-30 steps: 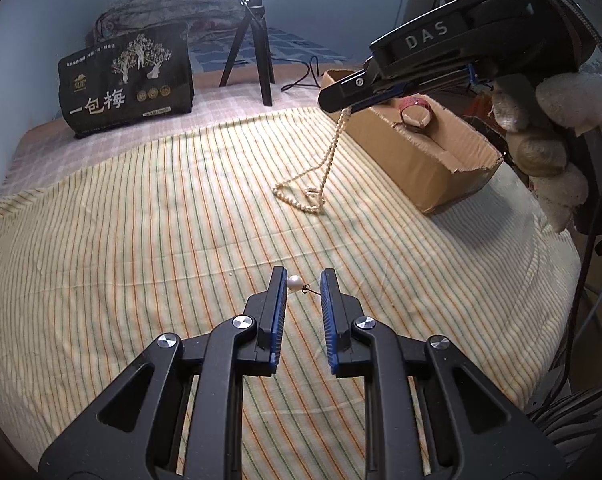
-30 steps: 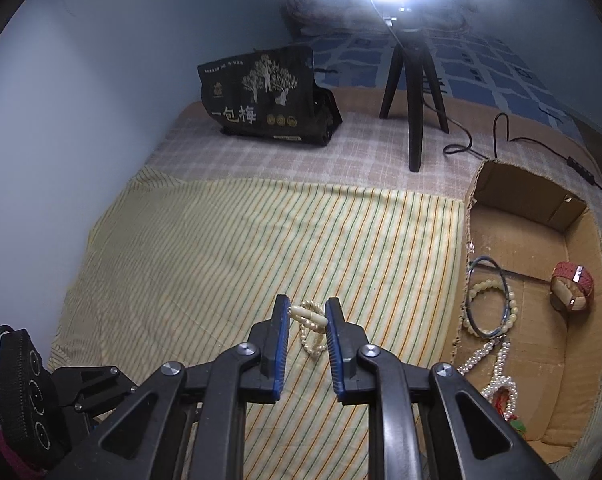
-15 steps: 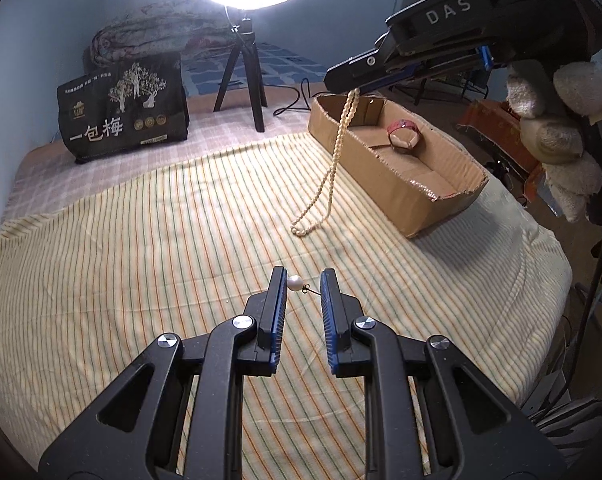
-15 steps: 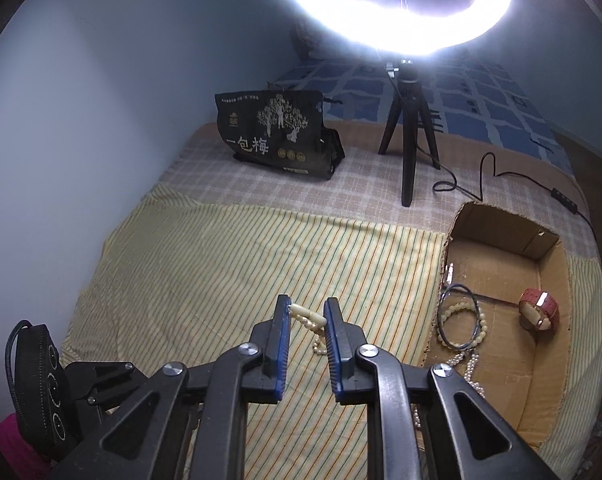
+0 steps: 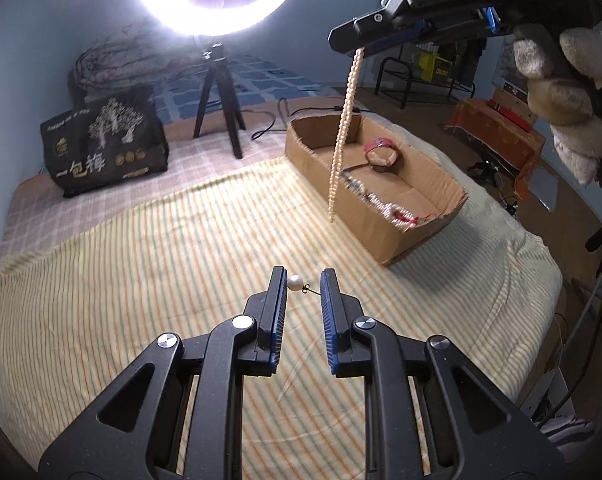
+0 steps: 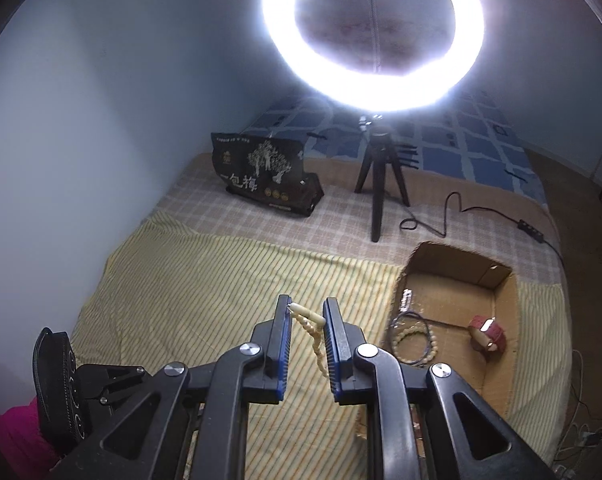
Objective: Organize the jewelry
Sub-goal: 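Lift and carry strand in right tool and pearl in left tool over the box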
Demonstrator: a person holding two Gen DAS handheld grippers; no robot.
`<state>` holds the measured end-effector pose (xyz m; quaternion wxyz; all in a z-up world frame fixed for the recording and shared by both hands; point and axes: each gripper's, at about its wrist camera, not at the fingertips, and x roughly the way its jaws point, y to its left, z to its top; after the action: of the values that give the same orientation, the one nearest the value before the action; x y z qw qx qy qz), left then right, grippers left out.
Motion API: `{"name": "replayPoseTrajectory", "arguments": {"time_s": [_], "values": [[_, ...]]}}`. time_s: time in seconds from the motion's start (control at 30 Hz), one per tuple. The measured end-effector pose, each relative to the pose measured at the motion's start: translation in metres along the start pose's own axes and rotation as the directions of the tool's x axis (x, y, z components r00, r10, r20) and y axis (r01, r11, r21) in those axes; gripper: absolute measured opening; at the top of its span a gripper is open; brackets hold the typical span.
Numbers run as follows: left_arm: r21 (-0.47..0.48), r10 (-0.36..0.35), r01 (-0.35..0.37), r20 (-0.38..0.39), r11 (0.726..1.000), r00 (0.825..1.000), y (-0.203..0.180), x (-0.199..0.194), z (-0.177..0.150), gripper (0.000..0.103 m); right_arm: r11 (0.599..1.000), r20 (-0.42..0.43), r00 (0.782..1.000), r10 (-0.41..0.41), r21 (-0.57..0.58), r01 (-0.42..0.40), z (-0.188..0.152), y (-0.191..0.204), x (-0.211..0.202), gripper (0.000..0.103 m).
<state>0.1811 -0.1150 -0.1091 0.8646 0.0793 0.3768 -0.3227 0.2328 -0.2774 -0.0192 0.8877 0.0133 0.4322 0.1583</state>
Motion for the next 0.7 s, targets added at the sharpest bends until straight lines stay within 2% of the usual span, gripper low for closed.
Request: {"name": "replayPoseTrajectory", "arguments": {"time_s": [0.33, 0.7], "values": [[0.032, -0.051, 0.05, 0.03, 0.998, 0.998, -0.027, 0.014, 0.042, 0.016, 0.997, 0.049, 0.996, -0.071, 0.032, 0.07, 0.009, -0.043, -0.035, 0.014], [0.069, -0.115, 0.113, 0.022, 0.991, 0.993, -0.07, 0.055, 0.072, 0.016, 0.987, 0.019, 0.991, -0.13, 0.094, 0.127, 0.002, -0.106, -0.027, 0.014]]}}
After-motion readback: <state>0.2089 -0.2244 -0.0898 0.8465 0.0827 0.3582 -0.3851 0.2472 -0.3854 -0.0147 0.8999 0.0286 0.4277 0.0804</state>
